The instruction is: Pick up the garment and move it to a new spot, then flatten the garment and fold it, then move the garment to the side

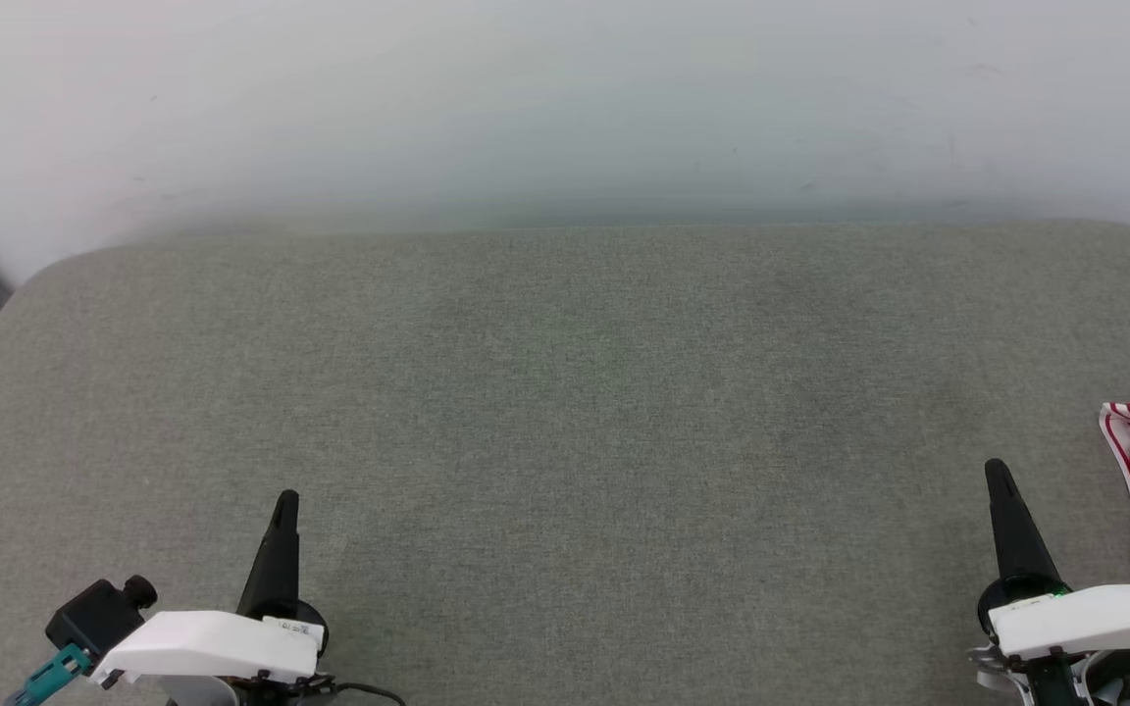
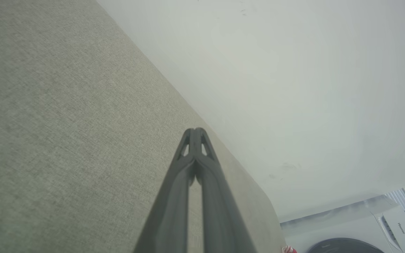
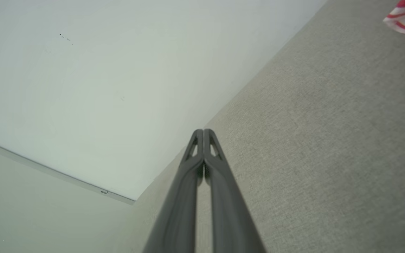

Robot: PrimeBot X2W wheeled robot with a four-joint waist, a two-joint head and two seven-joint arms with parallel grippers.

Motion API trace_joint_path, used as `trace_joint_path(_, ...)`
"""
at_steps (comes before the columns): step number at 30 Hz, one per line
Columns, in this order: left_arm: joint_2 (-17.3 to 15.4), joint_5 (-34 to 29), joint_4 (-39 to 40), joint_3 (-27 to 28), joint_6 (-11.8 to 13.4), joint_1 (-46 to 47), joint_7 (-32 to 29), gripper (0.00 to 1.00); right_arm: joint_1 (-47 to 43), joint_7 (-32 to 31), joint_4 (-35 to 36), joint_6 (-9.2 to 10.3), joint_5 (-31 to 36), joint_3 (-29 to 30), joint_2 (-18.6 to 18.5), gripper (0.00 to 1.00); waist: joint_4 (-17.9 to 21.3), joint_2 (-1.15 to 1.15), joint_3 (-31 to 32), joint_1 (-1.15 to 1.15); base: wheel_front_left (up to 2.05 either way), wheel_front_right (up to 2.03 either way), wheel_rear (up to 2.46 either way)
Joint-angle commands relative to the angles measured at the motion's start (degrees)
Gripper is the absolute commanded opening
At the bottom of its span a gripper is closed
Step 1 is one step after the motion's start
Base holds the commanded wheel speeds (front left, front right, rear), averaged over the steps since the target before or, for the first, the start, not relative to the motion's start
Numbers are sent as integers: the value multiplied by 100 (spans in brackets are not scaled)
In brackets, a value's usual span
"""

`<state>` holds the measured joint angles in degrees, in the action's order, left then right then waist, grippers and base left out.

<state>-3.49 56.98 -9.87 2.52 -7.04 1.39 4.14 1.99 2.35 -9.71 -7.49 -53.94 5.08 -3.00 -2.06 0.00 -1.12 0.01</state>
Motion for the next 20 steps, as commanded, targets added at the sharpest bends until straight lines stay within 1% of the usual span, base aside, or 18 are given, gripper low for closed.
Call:
trace_joint_path(1,-37,176,23,34,-24,138,-37,0,145,-43,26,-1,-185,19,5,0,4,0,2,0,0,0,0)
trace_joint_path(12,-39,798,-54,78,-31,206,-203,0,201,-198,-55,-1,-839,43,7,0,32,0,15,0,0,0,0)
trace_joint_path(13,-39,970,-75,91,-33,226,-254,0,219,-243,-78,-1,-1027,50,7,0,40,0,18,0,0,0,0)
trace_joint_path(20,-38,1358,-125,120,-38,270,-358,0,259,-342,-130,-1,-1437,65,9,0,60,0,27,0,0,0,0)
